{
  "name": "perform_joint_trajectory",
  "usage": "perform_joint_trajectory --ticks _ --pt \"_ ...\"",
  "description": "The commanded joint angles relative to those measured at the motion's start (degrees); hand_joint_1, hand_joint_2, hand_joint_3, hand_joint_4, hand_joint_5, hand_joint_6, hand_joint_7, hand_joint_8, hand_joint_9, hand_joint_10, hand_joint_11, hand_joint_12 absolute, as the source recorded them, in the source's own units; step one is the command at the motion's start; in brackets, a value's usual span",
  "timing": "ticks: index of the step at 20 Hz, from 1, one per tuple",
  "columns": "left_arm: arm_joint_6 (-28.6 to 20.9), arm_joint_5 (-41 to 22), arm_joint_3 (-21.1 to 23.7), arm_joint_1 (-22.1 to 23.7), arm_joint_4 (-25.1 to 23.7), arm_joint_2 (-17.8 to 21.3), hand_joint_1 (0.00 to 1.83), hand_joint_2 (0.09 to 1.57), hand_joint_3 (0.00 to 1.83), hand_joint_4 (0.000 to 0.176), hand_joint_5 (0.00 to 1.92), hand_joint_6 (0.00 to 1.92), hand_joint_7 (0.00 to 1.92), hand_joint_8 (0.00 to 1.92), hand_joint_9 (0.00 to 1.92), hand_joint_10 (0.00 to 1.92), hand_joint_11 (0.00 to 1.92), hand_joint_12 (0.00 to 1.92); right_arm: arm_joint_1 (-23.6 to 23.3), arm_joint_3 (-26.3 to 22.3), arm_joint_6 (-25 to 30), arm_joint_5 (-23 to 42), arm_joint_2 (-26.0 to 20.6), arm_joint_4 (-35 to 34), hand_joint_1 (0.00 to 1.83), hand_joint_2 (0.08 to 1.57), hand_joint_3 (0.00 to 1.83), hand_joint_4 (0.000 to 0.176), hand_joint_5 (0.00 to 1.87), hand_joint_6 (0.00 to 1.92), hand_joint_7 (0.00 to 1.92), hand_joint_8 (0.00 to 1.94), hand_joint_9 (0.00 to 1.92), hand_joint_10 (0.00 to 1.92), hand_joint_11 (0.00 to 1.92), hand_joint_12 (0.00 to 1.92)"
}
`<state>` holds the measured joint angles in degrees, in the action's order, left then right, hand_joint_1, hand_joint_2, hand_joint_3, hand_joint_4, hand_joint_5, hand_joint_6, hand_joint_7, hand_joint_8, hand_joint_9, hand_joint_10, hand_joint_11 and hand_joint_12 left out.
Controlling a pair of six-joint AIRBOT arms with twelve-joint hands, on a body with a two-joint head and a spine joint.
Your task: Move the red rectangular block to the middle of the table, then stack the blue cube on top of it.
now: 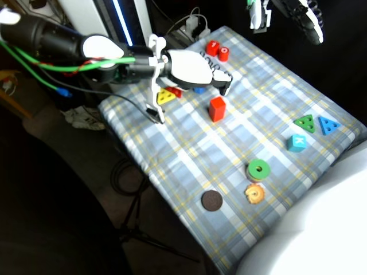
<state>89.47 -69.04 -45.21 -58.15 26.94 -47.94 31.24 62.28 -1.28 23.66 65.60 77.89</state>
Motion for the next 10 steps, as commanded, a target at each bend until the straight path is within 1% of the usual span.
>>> perform_joint_trajectory --ticks 1,2,3,4,5,6,7,8,9,10 --pt "-0.64 -7.01 0.04 0.16 -1.57 0.29 0.70 1.35 0.00 0.067 0.00 0.00 0.00 0.00 0.00 0.00 0.00 0.00 -0.99 0.05 0.88 2.62 0.29 -0.78 0.98 1.20 0.00 0.000 0.32 0.57 0.39 0.86 0.13 1.17 0.00 1.35" --pt "-0.67 -7.01 0.04 0.16 -1.57 0.29 0.70 1.35 0.00 0.066 0.00 0.00 0.00 0.00 0.00 0.00 0.00 0.00 -0.98 0.05 1.46 2.62 0.30 -0.22 0.97 1.20 0.00 0.000 0.26 0.85 0.38 1.03 0.15 1.24 0.00 1.44" --pt "-0.70 -7.01 0.04 0.16 -1.57 0.29 0.68 1.35 0.00 0.060 0.00 0.00 0.00 0.00 0.00 0.00 0.00 0.00 -0.86 0.06 1.87 2.62 0.30 0.10 0.98 1.22 0.00 0.000 0.25 1.04 0.37 1.19 0.15 1.31 0.00 1.46" --pt "-0.71 -7.01 0.04 0.16 -1.57 0.29 0.68 1.36 0.00 0.063 0.00 0.00 0.00 0.00 0.00 0.00 0.00 0.00 -0.77 0.06 1.89 2.62 0.30 0.15 1.03 1.36 0.01 0.000 0.36 1.59 0.57 1.57 0.16 1.39 0.00 1.56" --pt "-0.71 -7.01 0.04 0.14 -1.57 0.29 0.68 1.36 0.00 0.060 0.00 0.00 0.00 0.00 0.00 0.00 0.00 0.00 -0.68 0.09 1.90 2.61 0.30 0.30 1.04 1.39 0.00 0.000 0.38 1.69 0.61 1.67 0.16 1.46 0.00 1.63" --pt "-0.72 -7.01 0.04 0.12 -1.57 0.29 0.66 1.36 0.00 0.072 0.00 0.00 0.00 0.00 0.00 0.00 0.00 0.00 -0.56 0.16 1.91 2.49 0.30 0.37 1.04 1.40 0.00 0.000 0.38 1.71 0.61 1.70 0.18 1.51 0.00 1.70" --pt "-0.73 -7.01 0.04 0.12 -1.57 0.29 0.66 1.37 0.01 0.087 0.00 0.00 0.00 0.00 0.00 0.00 0.00 0.00 -0.48 0.21 1.93 2.32 0.30 0.47 1.04 1.40 0.00 0.000 0.42 1.68 0.59 1.73 0.18 1.53 0.00 1.70" --pt "-0.74 -7.01 0.03 0.12 -1.57 0.29 0.66 1.37 0.01 0.090 0.00 0.00 0.00 0.00 0.00 0.00 0.00 0.00 -0.43 0.23 1.96 2.25 0.30 0.48 1.06 1.37 0.00 0.000 0.48 1.61 0.62 1.69 0.24 1.51 0.00 1.75" --pt "-0.78 -7.00 0.02 0.12 -1.57 0.29 0.66 1.37 0.01 0.084 0.00 0.00 0.00 0.00 0.00 0.00 0.00 0.00 -0.36 0.26 1.97 2.20 0.35 0.48 1.07 1.35 0.00 0.000 0.52 1.57 0.64 1.66 0.29 1.53 0.00 1.84" --pt "-0.81 -7.01 0.02 0.12 -1.57 0.28 0.67 1.36 0.00 0.077 0.00 0.00 0.00 0.00 0.00 0.00 0.00 0.00 -0.36 0.40 1.97 2.16 0.51 0.45 1.09 1.33 0.00 0.000 0.59 1.50 0.65 1.64 0.33 1.59 0.00 1.90"
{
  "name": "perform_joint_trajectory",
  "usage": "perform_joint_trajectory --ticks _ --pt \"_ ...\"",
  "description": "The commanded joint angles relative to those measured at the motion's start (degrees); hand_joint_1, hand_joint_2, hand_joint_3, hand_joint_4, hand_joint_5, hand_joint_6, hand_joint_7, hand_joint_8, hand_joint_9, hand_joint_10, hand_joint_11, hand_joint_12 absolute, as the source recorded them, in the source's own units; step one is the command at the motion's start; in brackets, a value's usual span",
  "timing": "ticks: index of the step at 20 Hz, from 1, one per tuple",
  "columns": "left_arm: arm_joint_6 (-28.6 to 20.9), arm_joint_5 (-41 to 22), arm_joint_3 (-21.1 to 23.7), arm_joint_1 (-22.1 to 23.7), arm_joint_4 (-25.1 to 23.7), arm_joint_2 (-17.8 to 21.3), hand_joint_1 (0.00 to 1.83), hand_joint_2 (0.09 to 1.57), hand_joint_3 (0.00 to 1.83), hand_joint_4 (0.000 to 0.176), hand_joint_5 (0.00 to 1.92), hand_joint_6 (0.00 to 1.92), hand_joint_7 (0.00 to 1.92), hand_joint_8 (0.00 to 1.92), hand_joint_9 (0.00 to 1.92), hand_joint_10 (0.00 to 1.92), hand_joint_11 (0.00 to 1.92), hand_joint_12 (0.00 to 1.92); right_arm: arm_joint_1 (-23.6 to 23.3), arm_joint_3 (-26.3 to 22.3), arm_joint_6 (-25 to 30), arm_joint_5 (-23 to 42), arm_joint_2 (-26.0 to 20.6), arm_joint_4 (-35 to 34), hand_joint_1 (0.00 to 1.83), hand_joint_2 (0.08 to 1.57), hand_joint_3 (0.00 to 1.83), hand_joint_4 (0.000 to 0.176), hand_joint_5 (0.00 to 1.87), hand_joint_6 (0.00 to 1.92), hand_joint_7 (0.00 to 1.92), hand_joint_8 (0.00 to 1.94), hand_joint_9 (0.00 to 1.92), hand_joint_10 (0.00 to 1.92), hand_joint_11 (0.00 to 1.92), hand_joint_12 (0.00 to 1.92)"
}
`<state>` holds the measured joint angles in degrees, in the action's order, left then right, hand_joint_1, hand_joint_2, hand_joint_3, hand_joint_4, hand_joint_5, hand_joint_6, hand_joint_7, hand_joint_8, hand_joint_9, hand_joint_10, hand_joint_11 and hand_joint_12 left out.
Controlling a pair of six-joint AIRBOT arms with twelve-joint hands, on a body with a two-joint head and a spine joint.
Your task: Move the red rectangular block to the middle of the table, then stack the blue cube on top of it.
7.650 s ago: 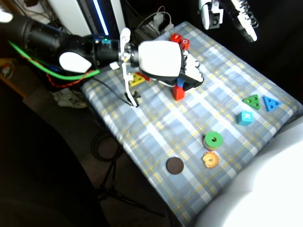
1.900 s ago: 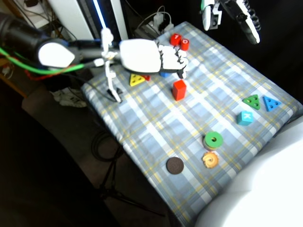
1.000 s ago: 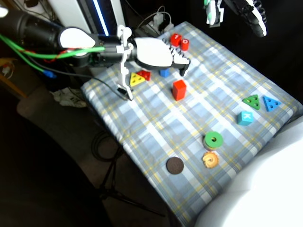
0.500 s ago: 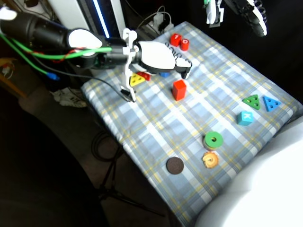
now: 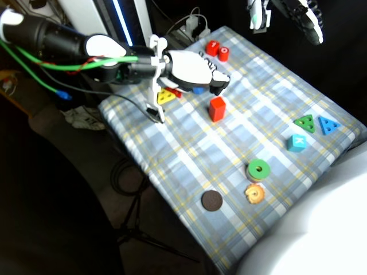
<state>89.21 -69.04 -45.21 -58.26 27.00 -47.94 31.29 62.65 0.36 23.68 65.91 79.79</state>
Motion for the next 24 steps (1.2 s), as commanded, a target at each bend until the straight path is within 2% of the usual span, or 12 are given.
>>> perform_joint_trajectory --ticks 1,7,9,10,11,12,13,14,15,16,17,24 --pt "-0.58 -7.01 0.00 0.20 -1.63 0.28 0.66 1.37 0.00 0.073 0.00 0.00 0.00 0.00 0.00 0.00 0.00 0.00 -0.41 0.22 0.33 2.15 0.34 -1.70 1.10 1.32 0.00 0.000 0.62 1.47 0.66 1.64 0.32 1.61 0.00 1.90" --pt "-0.64 -7.15 -0.04 0.00 -1.63 0.27 0.67 1.37 0.00 0.057 0.00 0.00 0.00 0.00 0.00 0.00 0.00 0.00 -1.68 -0.03 0.07 4.54 -0.05 -3.76 1.02 1.25 0.00 0.000 0.75 1.32 0.58 1.72 0.41 1.87 0.06 1.92" --pt "-0.67 -7.15 -0.04 -0.04 -1.61 0.26 0.67 1.36 0.00 0.068 0.00 0.00 0.00 0.00 0.00 0.00 0.00 0.00 -2.00 -0.93 -3.70 4.93 -0.80 -6.74 0.96 1.22 0.00 0.066 0.77 1.32 0.60 1.78 0.47 1.92 0.13 1.92" --pt "-0.68 -7.15 -0.04 -0.08 -1.58 0.26 0.67 1.36 0.00 0.070 0.00 0.00 0.00 0.00 0.00 0.00 0.00 0.00 -2.23 -1.54 -5.55 5.05 -1.23 -8.09 0.74 1.20 0.00 0.000 0.70 1.16 0.63 1.76 0.49 1.88 0.12 1.92" --pt "-0.70 -7.15 -0.06 -0.14 -1.50 0.26 0.69 1.36 0.00 0.066 0.00 0.00 0.00 0.00 0.00 0.00 0.00 0.00 -2.45 -1.82 -6.62 5.59 -1.63 -9.20 0.60 1.23 0.00 0.000 0.70 1.11 0.63 1.80 0.47 1.91 0.08 1.92" --pt "-0.73 -7.15 -0.08 -0.19 -1.48 0.26 0.71 1.35 0.00 0.059 0.00 0.00 0.00 0.00 0.00 0.00 0.00 0.00 -2.60 -1.85 -7.05 6.15 -1.88 -10.00 0.86 1.18 0.01 0.108 0.80 1.22 0.71 1.70 0.48 1.85 0.05 1.92" --pt "-0.73 -7.15 -0.08 -0.20 -1.47 0.26 0.71 1.35 0.00 0.059 0.00 0.00 0.00 0.00 0.00 0.00 0.00 0.00 -2.77 -1.94 -7.46 6.42 -2.09 -10.54 0.86 1.18 0.01 0.108 0.80 1.22 0.71 1.70 0.48 1.85 0.05 1.92" --pt "-0.74 -7.16 -0.09 -0.25 -1.46 0.26 0.70 1.35 0.00 0.066 0.00 0.00 0.00 0.00 0.00 0.00 0.00 0.00 -3.04 -2.21 -8.87 6.67 -2.50 -11.84 0.71 1.15 0.00 0.000 0.80 1.12 0.75 1.66 0.51 1.76 0.08 1.92" --pt "-0.76 -7.16 -0.09 -0.27 -1.42 0.26 0.70 1.35 0.00 0.069 0.00 0.00 0.00 0.00 0.00 0.00 0.00 0.00 -3.17 -2.41 -9.88 6.79 -2.79 -12.82 0.90 1.16 0.04 0.093 0.82 1.22 0.76 1.66 0.52 1.73 0.09 1.92" --pt "-0.78 -7.16 -0.11 -0.31 -1.39 0.26 0.71 1.35 0.00 0.070 0.01 0.00 0.00 0.00 0.00 0.00 0.00 0.00 -3.25 -2.56 -10.91 7.05 -3.06 -13.81 0.98 1.17 0.03 0.069 0.84 1.23 0.77 1.63 0.53 1.70 0.14 1.92" --pt "-0.80 -7.17 -0.13 -0.35 -1.35 0.26 0.74 1.34 0.00 0.073 0.01 0.00 0.00 0.00 0.00 0.00 0.00 0.00 -3.42 -2.62 -11.53 7.21 -3.31 -14.68 1.17 1.18 0.03 0.000 0.84 1.09 0.82 1.50 0.52 1.61 0.09 1.92" --pt "-0.89 -7.32 -0.14 -0.43 -1.32 0.26 0.73 1.34 0.00 0.062 0.02 0.00 0.00 0.00 0.00 0.00 0.00 0.00 -4.62 -2.63 -11.91 7.58 -3.91 -16.05 1.22 1.17 0.01 0.000 0.88 1.03 0.89 1.38 0.60 1.39 0.15 1.90"
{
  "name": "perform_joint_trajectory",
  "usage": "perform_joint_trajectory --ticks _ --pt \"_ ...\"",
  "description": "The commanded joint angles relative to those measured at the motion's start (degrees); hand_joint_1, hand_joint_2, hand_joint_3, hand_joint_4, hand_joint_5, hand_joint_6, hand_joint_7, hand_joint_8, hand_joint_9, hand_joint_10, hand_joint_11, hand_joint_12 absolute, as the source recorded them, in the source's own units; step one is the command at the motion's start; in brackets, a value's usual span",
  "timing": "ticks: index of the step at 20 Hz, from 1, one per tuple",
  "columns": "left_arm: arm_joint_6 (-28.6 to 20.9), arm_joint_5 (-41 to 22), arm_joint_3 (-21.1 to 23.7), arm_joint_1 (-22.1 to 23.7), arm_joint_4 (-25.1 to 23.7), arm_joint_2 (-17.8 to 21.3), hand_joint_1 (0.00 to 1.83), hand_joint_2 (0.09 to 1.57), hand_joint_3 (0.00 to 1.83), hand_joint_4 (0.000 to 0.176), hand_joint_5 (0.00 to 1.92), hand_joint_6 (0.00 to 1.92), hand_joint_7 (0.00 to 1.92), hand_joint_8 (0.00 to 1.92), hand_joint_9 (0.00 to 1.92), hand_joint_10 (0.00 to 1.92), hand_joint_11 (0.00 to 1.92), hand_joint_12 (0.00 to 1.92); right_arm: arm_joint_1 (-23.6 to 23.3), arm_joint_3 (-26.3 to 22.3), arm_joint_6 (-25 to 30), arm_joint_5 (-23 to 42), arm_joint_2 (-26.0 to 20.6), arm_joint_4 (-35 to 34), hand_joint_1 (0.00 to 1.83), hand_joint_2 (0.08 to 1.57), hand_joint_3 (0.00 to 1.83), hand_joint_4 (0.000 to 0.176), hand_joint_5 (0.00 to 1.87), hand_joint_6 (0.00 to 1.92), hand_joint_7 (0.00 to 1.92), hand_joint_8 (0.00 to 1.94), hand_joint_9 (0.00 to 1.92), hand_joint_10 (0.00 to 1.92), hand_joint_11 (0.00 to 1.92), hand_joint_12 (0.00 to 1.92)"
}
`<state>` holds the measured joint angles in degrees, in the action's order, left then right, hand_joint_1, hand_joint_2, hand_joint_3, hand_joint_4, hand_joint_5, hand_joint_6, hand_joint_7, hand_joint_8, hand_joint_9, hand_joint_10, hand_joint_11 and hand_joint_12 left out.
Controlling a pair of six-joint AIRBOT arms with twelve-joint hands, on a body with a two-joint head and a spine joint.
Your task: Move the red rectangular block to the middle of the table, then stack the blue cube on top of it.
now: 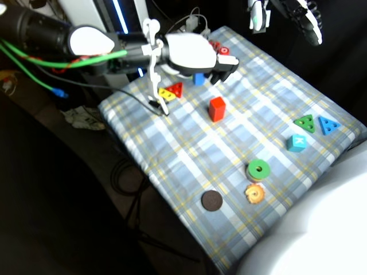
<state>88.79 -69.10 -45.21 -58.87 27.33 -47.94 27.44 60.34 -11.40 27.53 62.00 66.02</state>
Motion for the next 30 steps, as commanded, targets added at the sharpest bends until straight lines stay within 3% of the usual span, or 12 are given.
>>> perform_joint_trajectory --ticks 1,7,8,10,12,16,17,19,23,26,28,30 --pt "-0.48 -7.26 -0.14 0.17 -1.65 0.26 0.73 1.34 0.00 0.071 0.02 0.00 0.00 0.00 0.00 0.00 0.00 0.00 -0.93 -0.34 -0.64 3.78 -0.11 -2.80 1.22 1.15 0.00 0.000 0.94 0.95 0.90 1.33 0.60 1.32 0.16 1.91" --pt "-0.52 -7.34 -0.13 0.14 -1.63 0.26 0.74 1.34 0.00 0.060 0.02 0.00 0.00 0.00 0.00 0.00 0.00 0.00 -1.57 -0.48 -2.84 3.88 -0.36 -4.65 1.24 1.12 0.00 0.000 1.07 0.73 0.91 1.34 0.62 1.46 0.21 1.92" --pt "-0.52 -7.34 -0.13 0.14 -1.62 0.26 0.74 1.35 0.00 0.072 0.01 0.00 0.00 0.00 0.00 0.00 0.00 0.00 -1.67 -0.49 -3.45 3.87 -0.49 -5.23 1.25 1.12 0.00 0.000 1.09 0.68 0.90 1.36 0.62 1.54 0.21 1.88" --pt "-0.52 -7.35 -0.13 0.14 -1.61 0.26 0.74 1.35 0.00 0.073 0.00 0.00 0.00 0.00 0.00 0.00 0.00 0.00 -1.88 -0.48 -4.10 3.81 -0.59 -5.81 1.24 1.12 0.00 0.000 1.08 0.71 0.89 1.36 0.62 1.56 0.21 1.89" --pt "-0.53 -7.40 -0.11 0.14 -1.60 0.26 0.75 1.35 0.00 0.069 0.00 0.00 0.00 0.00 0.00 0.00 0.00 0.00 -2.01 -0.45 -4.81 3.74 -0.66 -6.76 1.22 1.16 0.01 0.000 0.89 0.99 0.90 1.39 0.67 1.63 0.21 1.92" --pt "-0.55 -7.41 -0.08 0.14 -1.58 0.26 0.75 1.35 0.00 0.063 0.00 0.00 0.00 0.00 0.00 0.00 0.00 0.00 -2.03 -0.47 -7.73 3.74 -0.68 -9.79 1.21 1.21 0.02 0.000 0.80 1.08 0.84 1.53 0.72 1.63 0.29 1.86" --pt "-0.55 -7.41 -0.08 0.14 -1.58 0.26 0.75 1.35 0.00 0.072 0.00 0.00 0.00 0.00 0.00 0.00 0.00 0.00 -2.13 -0.45 -7.87 3.69 -0.68 -9.83 1.21 1.21 0.01 0.000 0.80 1.08 0.83 1.54 0.69 1.66 0.25 1.87" --pt "-0.56 -7.43 -0.09 0.14 -1.58 0.26 0.71 1.35 0.00 0.063 0.01 0.00 0.00 0.00 0.00 0.00 0.00 0.00 -2.33 -0.44 -7.97 3.58 -0.68 -9.95 1.22 1.20 0.00 0.000 0.86 1.01 0.83 1.52 0.67 1.69 0.22 1.89" --pt "-0.56 -7.45 -0.08 0.14 -1.58 0.26 0.70 1.35 0.00 0.064 0.01 0.00 0.00 0.00 0.00 0.00 0.00 0.00 -2.54 -0.41 -10.76 3.50 -0.87 -12.62 1.21 1.21 0.00 0.000 0.81 1.09 0.84 1.48 0.63 1.63 0.17 1.92" --pt "-0.56 -7.47 -0.08 0.14 -1.58 0.26 0.70 1.35 0.00 0.057 0.01 0.00 0.00 0.00 0.00 0.00 0.00 0.00 -2.55 -0.45 -13.51 3.54 -1.17 -15.74 1.23 1.18 0.00 0.000 0.82 1.07 0.92 1.35 0.70 1.54 0.20 1.92" --pt "-0.56 -7.48 -0.08 0.14 -1.58 0.26 0.67 1.35 0.00 0.039 0.03 0.01 0.00 0.00 0.00 0.00 0.00 0.00 -2.55 -0.46 -14.84 3.57 -1.31 -17.33 1.25 1.16 0.00 0.000 0.87 0.97 0.97 1.29 0.74 1.51 0.20 1.92" --pt "-0.57 -7.49 -0.08 0.14 -1.57 0.25 0.64 1.36 0.00 0.052 0.02 0.00 0.00 0.00 0.00 0.00 0.00 0.00 -2.55 -0.47 -16.21 3.61 -1.36 -18.98 1.25 1.14 0.00 0.000 0.92 0.89 0.97 1.29 0.76 1.57 0.30 1.92"
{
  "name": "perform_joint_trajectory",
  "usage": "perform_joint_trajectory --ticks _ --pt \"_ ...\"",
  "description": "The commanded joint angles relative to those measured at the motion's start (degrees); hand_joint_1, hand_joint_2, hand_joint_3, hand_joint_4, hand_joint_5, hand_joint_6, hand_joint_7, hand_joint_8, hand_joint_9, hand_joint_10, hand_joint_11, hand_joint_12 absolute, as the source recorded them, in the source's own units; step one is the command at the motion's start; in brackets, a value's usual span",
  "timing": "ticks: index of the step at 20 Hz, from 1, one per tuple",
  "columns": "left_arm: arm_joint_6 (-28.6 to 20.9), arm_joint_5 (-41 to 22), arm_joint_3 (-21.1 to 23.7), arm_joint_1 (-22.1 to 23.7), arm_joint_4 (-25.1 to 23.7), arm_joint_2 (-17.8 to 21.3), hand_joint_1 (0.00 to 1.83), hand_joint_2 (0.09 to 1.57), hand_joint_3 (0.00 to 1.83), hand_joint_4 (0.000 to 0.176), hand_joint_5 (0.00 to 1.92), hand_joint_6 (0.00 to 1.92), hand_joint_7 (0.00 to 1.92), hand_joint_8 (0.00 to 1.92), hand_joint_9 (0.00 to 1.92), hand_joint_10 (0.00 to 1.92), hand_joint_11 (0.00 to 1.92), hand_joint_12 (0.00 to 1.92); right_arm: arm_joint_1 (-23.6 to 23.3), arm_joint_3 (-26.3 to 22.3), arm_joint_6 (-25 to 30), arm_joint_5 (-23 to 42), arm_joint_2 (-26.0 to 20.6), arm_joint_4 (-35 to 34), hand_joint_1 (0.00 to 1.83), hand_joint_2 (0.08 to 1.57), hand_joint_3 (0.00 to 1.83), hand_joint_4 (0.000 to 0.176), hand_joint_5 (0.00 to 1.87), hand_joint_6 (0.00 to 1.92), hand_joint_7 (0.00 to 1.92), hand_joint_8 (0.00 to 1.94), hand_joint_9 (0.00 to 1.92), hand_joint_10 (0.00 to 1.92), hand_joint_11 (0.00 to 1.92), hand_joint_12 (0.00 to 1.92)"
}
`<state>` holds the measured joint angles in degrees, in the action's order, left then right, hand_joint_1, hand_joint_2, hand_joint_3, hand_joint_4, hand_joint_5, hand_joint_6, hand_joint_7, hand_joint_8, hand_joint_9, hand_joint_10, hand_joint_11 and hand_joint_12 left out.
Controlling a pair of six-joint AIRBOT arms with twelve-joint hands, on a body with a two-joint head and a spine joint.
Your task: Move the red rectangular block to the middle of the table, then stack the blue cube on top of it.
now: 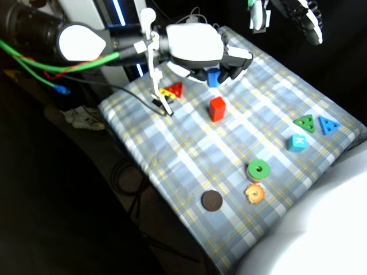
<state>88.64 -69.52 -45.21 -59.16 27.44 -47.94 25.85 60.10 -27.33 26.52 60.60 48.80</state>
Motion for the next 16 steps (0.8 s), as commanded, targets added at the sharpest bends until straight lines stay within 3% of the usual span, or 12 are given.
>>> perform_joint_trajectory --ticks 1,3,6,9,13,14,16 --pt "-0.42 -7.07 -0.08 0.43 -1.68 0.24 0.66 1.36 0.00 0.061 0.02 0.00 0.00 0.00 0.00 0.00 0.00 0.00 -0.95 -0.23 -0.95 4.70 0.03 -2.75 1.25 1.14 0.00 0.000 0.92 0.89 0.96 1.30 0.73 1.64 0.32 1.92" --pt "-0.44 -7.07 -0.08 0.43 -1.65 0.22 0.66 1.36 0.00 0.074 0.01 0.00 0.00 0.00 0.00 0.00 0.00 0.00 -0.95 -0.24 -2.43 5.15 0.00 -4.60 1.24 1.17 0.00 0.000 0.91 0.87 0.88 1.46 0.71 1.80 0.43 1.92" --pt "-0.50 -7.07 -0.08 0.42 -1.61 0.22 0.67 1.35 0.00 0.076 0.01 0.00 0.00 0.00 0.00 0.00 0.00 0.00 -0.95 -0.24 -3.13 5.64 -0.01 -5.90 1.24 1.17 0.00 0.000 0.90 0.90 0.90 1.42 0.66 1.75 0.42 1.92" --pt "-0.55 -7.11 -0.06 0.42 -1.61 0.21 0.71 1.35 0.00 0.057 0.02 0.00 0.00 0.00 0.00 0.00 0.00 0.00 -0.95 -0.24 -3.98 5.96 -0.01 -7.23 1.24 1.17 0.00 0.000 0.88 0.94 0.91 1.40 0.69 1.71 0.41 1.92" --pt "-0.58 -7.14 -0.05 0.40 -1.60 0.21 0.72 1.35 0.00 0.063 0.02 0.00 0.00 0.00 0.00 0.00 0.00 0.00 -0.95 -0.26 -6.04 6.43 -0.01 -9.91 1.25 1.15 0.00 0.000 0.95 0.82 0.90 1.40 0.68 1.65 0.27 1.92" --pt "-0.59 -7.14 -0.05 0.39 -1.60 0.21 0.72 1.35 0.00 0.053 0.02 0.00 0.00 0.00 0.00 0.00 0.00 0.00 -0.95 -0.27 -6.40 6.54 -0.01 -10.44 1.25 1.16 0.00 0.000 0.95 0.81 0.89 1.43 0.65 1.67 0.23 1.92" --pt "-0.61 -7.15 -0.05 0.38 -1.58 0.21 0.72 1.35 0.00 0.055 0.02 0.00 0.00 0.00 0.00 0.00 0.00 0.00 -0.95 -0.24 -7.34 6.55 -0.01 -11.74 1.24 1.15 0.00 0.000 0.94 0.86 0.90 1.38 0.60 1.59 0.18 1.92"
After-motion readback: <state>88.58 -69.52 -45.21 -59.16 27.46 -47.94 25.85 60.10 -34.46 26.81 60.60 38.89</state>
